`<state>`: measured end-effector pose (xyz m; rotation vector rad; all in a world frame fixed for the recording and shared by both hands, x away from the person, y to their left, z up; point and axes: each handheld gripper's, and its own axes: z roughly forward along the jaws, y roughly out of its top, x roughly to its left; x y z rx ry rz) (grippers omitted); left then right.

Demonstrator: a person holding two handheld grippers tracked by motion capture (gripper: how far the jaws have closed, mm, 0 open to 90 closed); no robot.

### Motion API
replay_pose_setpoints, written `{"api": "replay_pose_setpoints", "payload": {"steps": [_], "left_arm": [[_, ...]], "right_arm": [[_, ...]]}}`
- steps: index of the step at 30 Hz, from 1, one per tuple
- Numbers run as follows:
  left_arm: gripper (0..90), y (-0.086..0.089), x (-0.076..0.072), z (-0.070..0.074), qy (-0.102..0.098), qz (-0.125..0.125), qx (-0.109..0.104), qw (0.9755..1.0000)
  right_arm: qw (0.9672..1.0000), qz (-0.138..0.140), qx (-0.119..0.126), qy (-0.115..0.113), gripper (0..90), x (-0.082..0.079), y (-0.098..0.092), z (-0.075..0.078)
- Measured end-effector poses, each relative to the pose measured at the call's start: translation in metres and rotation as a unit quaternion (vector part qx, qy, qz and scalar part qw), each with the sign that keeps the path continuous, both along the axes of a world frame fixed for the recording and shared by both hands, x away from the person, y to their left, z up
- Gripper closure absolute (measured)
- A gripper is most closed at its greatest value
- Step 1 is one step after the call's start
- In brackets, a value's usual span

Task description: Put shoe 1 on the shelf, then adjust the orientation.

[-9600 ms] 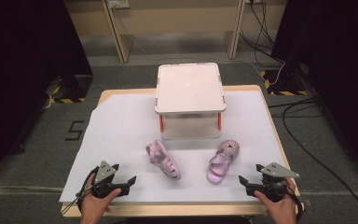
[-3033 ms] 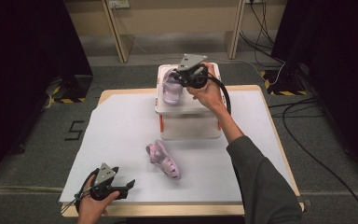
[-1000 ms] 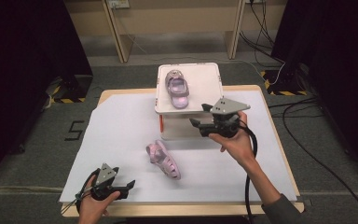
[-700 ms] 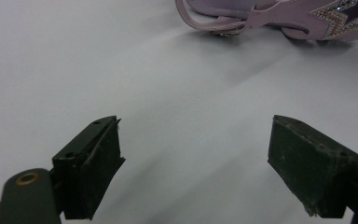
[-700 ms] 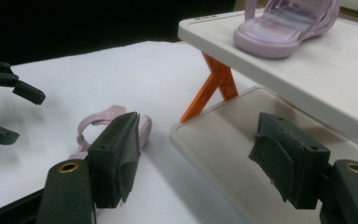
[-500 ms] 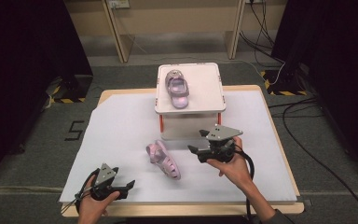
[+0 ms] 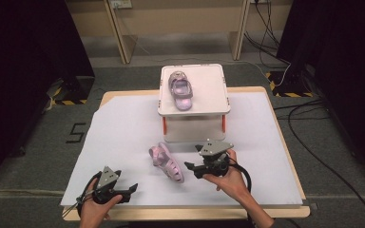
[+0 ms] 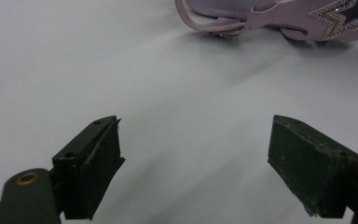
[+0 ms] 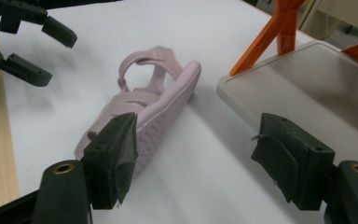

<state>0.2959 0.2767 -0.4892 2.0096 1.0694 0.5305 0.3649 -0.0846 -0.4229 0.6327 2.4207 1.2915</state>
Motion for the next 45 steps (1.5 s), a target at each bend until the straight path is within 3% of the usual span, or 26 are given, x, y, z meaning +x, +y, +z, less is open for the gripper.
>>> {"api": "replay_pose_setpoints", "payload": {"steps": [15, 31, 41, 45], "left_arm": [[16.5, 0.000, 0.000, 0.000, 0.000, 0.000, 0.000, 1.0000], [16.5, 0.000, 0.000, 0.000, 0.000, -0.001, 0.001, 1.0000], [16.5, 0.000, 0.000, 0.000, -0.001, -0.003, 0.002, 1.0000], [16.5, 0.000, 0.000, 0.000, 0.000, -0.002, 0.001, 1.0000]], "right_arm": [[0.9995, 0.025, -0.017, 0.011, 28.1, -0.012, 0.020, -0.017], [0.9990, 0.040, -0.018, 0.012, 28.3, -0.017, 0.035, -0.021], [0.9976, 0.056, -0.031, 0.025, 37.6, -0.016, 0.048, -0.035], [0.9975, 0.053, -0.033, 0.032, 40.6, -0.015, 0.046, -0.033]]}}
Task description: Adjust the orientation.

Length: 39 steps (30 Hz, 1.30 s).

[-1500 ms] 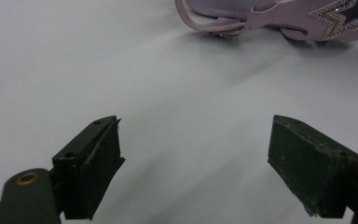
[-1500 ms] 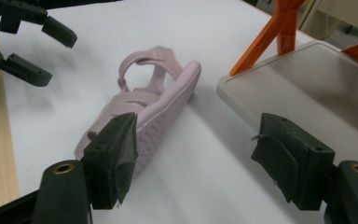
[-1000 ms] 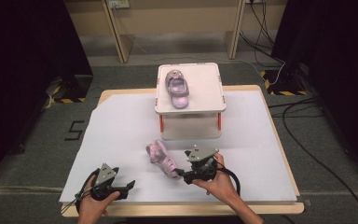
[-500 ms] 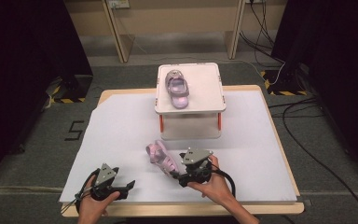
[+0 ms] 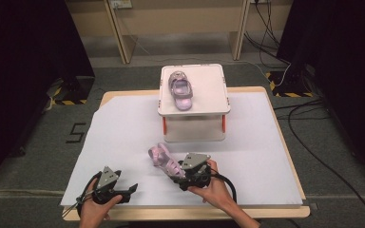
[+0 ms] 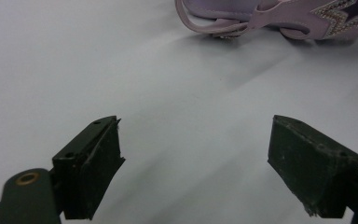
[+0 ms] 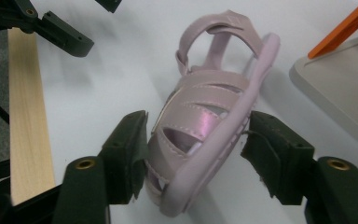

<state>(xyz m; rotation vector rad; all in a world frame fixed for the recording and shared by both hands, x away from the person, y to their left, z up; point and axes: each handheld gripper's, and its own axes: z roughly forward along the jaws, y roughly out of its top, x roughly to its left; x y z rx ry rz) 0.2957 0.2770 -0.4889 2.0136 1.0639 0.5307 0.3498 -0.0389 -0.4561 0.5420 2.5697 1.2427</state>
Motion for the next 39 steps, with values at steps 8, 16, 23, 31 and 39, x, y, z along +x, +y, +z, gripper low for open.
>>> {"api": "replay_pose_setpoints", "payload": {"steps": [8, 16, 23, 31, 39], "left_arm": [[16.5, 0.000, 0.000, 0.000, 0.000, -0.001, -0.001, 1.0000], [16.5, -0.001, 0.000, 0.000, 0.002, -0.002, 0.001, 1.0000], [16.5, -0.001, 0.001, 0.000, 0.003, -0.003, 0.002, 1.0000], [16.5, 0.000, 0.000, 0.000, 0.003, -0.001, 0.003, 1.0000], [16.5, -0.001, 0.001, -0.001, 0.004, -0.003, 0.005, 1.0000]], "right_arm": [[0.9979, -0.034, 0.031, 0.045, 46.5, 0.017, -0.030, 0.003], [0.9935, -0.069, 0.043, 0.079, 43.9, 0.037, -0.048, -0.008], [0.9931, -0.096, 0.029, 0.061, 35.3, 0.038, -0.047, -0.007], [0.9945, -0.099, 0.027, 0.019, 29.6, 0.037, -0.013, 0.001], [0.9927, -0.120, 0.002, 0.004, 32.0, 0.047, 0.012, -0.008]]}}
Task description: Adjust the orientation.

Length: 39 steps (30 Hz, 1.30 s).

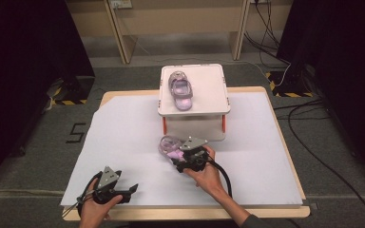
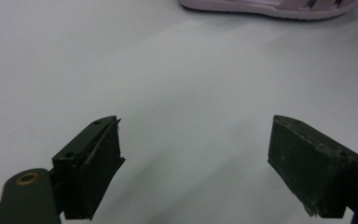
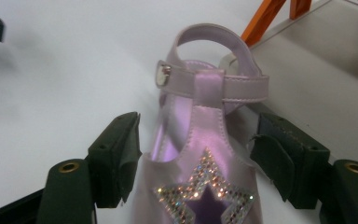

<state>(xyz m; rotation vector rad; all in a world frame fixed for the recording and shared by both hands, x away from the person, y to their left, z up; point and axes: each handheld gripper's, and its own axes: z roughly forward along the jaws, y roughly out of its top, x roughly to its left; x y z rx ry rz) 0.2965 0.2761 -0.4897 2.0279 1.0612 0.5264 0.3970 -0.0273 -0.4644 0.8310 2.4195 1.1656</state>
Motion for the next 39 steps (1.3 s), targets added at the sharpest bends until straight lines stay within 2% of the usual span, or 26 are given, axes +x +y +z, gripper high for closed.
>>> {"api": "replay_pose_setpoints", "payload": {"steps": [2, 4, 8, 9, 10, 12, 15, 19, 22, 24, 27, 29, 35, 39], "left_arm": [[16.5, 0.000, 0.000, 0.000, 0.000, 0.000, 0.000, 1.0000], [16.5, 0.001, 0.000, 0.000, -0.001, 0.000, -0.001, 1.0000], [16.5, 0.000, -0.001, 0.000, 0.000, 0.000, -0.002, 1.0000], [16.5, 0.000, -0.001, 0.000, 0.000, 0.000, -0.002, 1.0000], [16.5, 0.000, -0.001, 0.000, 0.000, 0.000, -0.002, 1.0000], [16.5, 0.001, -0.001, 0.000, 0.000, 0.000, -0.002, 1.0000], [16.5, 0.000, -0.001, 0.000, 0.000, -0.001, -0.001, 1.0000], [16.5, 0.000, -0.001, 0.000, 0.000, -0.001, -0.001, 1.0000], [16.5, 0.000, -0.001, 0.000, 0.000, -0.001, -0.001, 1.0000], [16.5, 0.000, -0.001, 0.000, 0.000, -0.001, 0.000, 1.0000], [16.6, 0.000, -0.001, 0.000, 0.001, -0.002, 0.001, 1.0000], [16.6, 0.000, -0.001, 0.000, 0.000, -0.002, 0.001, 1.0000], [16.7, 0.000, -0.001, 0.000, 0.000, -0.002, -0.001, 1.0000], [16.7, 0.000, -0.001, 0.001, 0.000, -0.003, 0.000, 1.0000]], "right_arm": [[1.0000, -0.003, -0.009, -0.002, 32.5, 0.001, 0.005, -0.002], [0.9992, -0.017, -0.035, -0.013, 32.6, 0.001, 0.009, -0.005], [0.9987, -0.024, -0.044, -0.011, 34.4, 0.000, 0.011, -0.006], [0.9983, -0.016, -0.053, -0.021, 34.7, 0.000, 0.009, -0.005], [0.9982, -0.016, -0.055, -0.019, 34.7, -0.002, 0.008, -0.005], [0.9985, -0.010, -0.054, -0.007, 34.6, -0.005, 0.004, -0.004], [0.9979, 0.002, -0.060, -0.024, 33.8, -0.011, -0.006, -0.003], [0.9977, 0.022, -0.050, -0.040, 34.9, -0.020, -0.020, -0.001], [0.9983, 0.021, -0.038, -0.040, 34.6, -0.024, -0.027, 0.001], [0.9969, 0.021, -0.048, -0.058, 34.5, -0.026, -0.028, 0.002], [0.9959, 0.021, -0.065, -0.059, 30.7, -0.029, -0.025, 0.001], [0.9948, 0.018, -0.070, -0.071, 30.2, -0.028, -0.024, 0.001], [0.9967, 0.009, -0.054, -0.060, 27.7, -0.027, -0.033, -0.001], [0.9955, 0.007, -0.065, -0.069, 27.0, -0.032, -0.037, 0.000]]}}
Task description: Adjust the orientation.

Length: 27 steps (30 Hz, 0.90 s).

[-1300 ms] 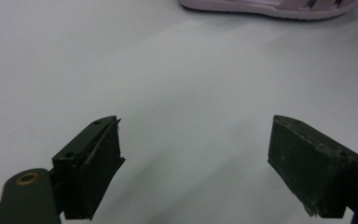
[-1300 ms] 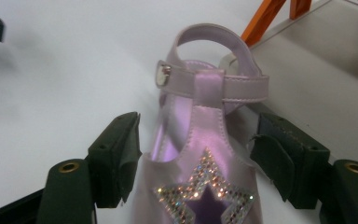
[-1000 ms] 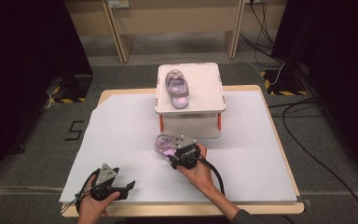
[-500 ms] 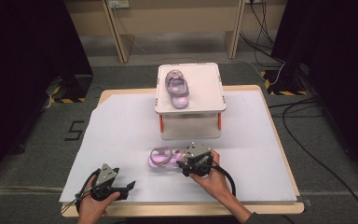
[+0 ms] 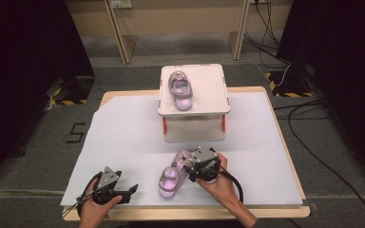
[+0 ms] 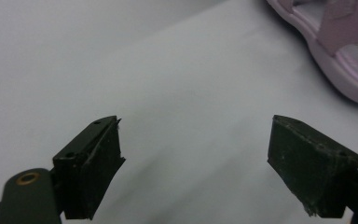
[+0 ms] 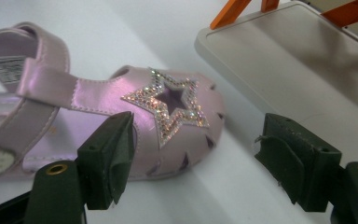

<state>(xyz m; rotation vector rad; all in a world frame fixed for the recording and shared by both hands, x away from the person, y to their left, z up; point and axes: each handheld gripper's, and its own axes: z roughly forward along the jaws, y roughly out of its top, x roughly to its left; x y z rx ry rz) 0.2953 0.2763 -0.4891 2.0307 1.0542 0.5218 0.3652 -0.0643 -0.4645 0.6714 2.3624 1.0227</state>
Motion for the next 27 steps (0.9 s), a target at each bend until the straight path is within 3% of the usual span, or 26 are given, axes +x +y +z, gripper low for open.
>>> {"api": "replay_pose_setpoints", "payload": {"steps": [4, 5, 7, 9, 10, 14, 23, 25, 27], "left_arm": [[16.7, 0.000, 0.000, 0.000, 0.000, 0.000, 0.000, 1.0000], [16.7, 0.000, 0.000, 0.000, 0.000, 0.000, 0.000, 1.0000], [16.7, -0.001, 0.000, 0.000, 0.000, -0.001, 0.000, 1.0000], [16.7, -0.001, 0.000, 0.000, 0.001, -0.001, 0.000, 1.0000], [16.7, -0.001, 0.001, -0.001, 0.001, -0.001, 0.000, 1.0000], [16.7, -0.001, 0.001, -0.001, 0.001, -0.001, 0.001, 1.0000], [16.7, -0.001, 0.000, -0.001, 0.002, -0.002, 0.002, 1.0000], [16.7, -0.001, 0.001, -0.001, 0.001, -0.002, 0.001, 1.0000], [16.7, -0.001, 0.001, -0.001, 0.001, -0.002, 0.000, 1.0000]], "right_arm": [[0.9999, -0.007, -0.009, -0.001, 30.0, -0.004, -0.007, 0.001], [0.9986, -0.015, -0.044, -0.025, 29.6, -0.003, -0.010, 0.001], [0.9965, -0.033, -0.066, -0.039, 28.8, -0.001, -0.016, -0.002], [0.9993, -0.034, -0.012, 0.009, 29.4, 0.003, -0.027, -0.003], [0.9991, -0.035, 0.008, 0.023, 29.2, 0.003, -0.030, -0.003], [0.9980, -0.023, 0.036, 0.046, 27.7, -0.001, -0.031, -0.003], [0.9968, -0.008, 0.042, 0.068, 23.6, -0.005, -0.003, -0.020], [0.9974, -0.008, 0.034, 0.064, 22.6, -0.005, 0.000, -0.022], [0.9966, -0.009, 0.041, 0.071, 23.1, -0.003, 0.000, -0.021]]}}
